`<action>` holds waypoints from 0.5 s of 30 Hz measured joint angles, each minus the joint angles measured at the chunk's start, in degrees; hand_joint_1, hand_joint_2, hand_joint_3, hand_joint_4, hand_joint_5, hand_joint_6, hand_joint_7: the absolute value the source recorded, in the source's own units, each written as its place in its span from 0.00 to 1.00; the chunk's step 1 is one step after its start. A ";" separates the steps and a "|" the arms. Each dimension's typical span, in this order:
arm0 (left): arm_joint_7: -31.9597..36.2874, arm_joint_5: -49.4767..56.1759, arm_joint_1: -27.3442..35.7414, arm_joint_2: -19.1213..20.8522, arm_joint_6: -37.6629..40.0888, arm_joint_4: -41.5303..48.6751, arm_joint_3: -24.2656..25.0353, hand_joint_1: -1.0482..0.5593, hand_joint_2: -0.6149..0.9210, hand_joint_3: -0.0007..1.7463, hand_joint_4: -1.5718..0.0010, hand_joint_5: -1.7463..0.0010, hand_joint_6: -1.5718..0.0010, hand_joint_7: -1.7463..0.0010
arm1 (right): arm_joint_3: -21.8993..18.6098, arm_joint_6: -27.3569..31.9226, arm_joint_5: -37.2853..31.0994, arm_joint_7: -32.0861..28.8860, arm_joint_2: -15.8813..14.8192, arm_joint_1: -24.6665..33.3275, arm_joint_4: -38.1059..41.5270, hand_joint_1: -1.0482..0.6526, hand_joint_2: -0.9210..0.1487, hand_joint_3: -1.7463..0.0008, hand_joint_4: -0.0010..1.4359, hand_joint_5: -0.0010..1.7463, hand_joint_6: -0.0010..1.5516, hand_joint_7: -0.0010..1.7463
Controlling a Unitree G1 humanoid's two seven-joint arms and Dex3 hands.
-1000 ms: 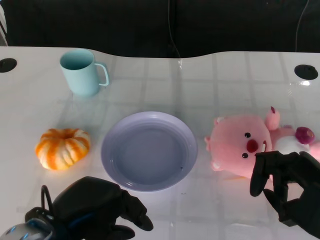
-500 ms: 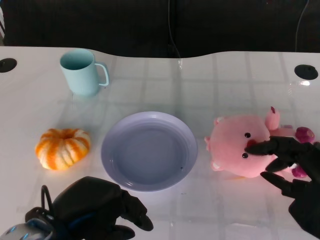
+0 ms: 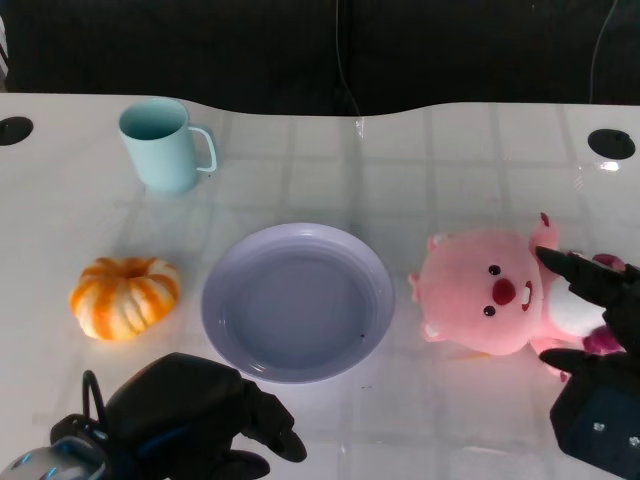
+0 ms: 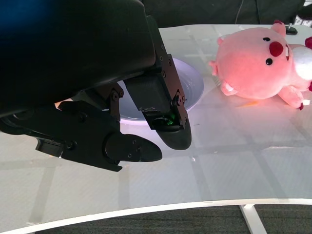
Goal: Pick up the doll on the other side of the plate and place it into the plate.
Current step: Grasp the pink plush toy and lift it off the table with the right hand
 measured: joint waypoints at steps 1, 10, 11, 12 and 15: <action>0.00 0.04 0.00 -0.01 0.00 0.00 -0.02 0.50 1.00 0.14 0.50 0.32 0.31 1.00 | 0.35 0.75 -0.96 0.64 -0.23 -0.15 -0.13 0.29 0.00 0.98 0.00 0.19 0.12 0.00; -0.02 0.64 -0.08 -0.38 1.07 -0.02 -0.83 0.49 1.00 0.15 0.50 0.33 0.31 1.00 | 4.72 5.66 -8.38 4.99 -2.13 -2.41 0.63 0.26 0.00 0.99 0.00 0.18 0.14 0.01; -0.03 0.80 -0.08 -0.41 1.21 -0.06 -1.01 0.49 1.00 0.15 0.51 0.33 0.31 1.00 | 4.98 5.85 -8.69 5.14 -2.13 -2.83 1.11 0.25 0.01 1.00 0.00 0.18 0.14 0.01; -0.09 0.88 -0.07 -0.43 1.35 -0.11 -1.07 0.49 1.00 0.15 0.50 0.33 0.31 1.00 | 5.29 6.21 -9.09 5.27 -2.13 -3.32 1.72 0.25 0.01 1.00 0.00 0.17 0.14 0.01; -0.14 0.94 -0.04 -0.45 1.56 -0.35 -1.26 0.50 1.00 0.14 0.50 0.34 0.31 1.00 | 6.53 7.32 -10.02 5.36 -2.10 -5.07 3.71 0.25 0.01 1.00 0.00 0.17 0.14 0.01</action>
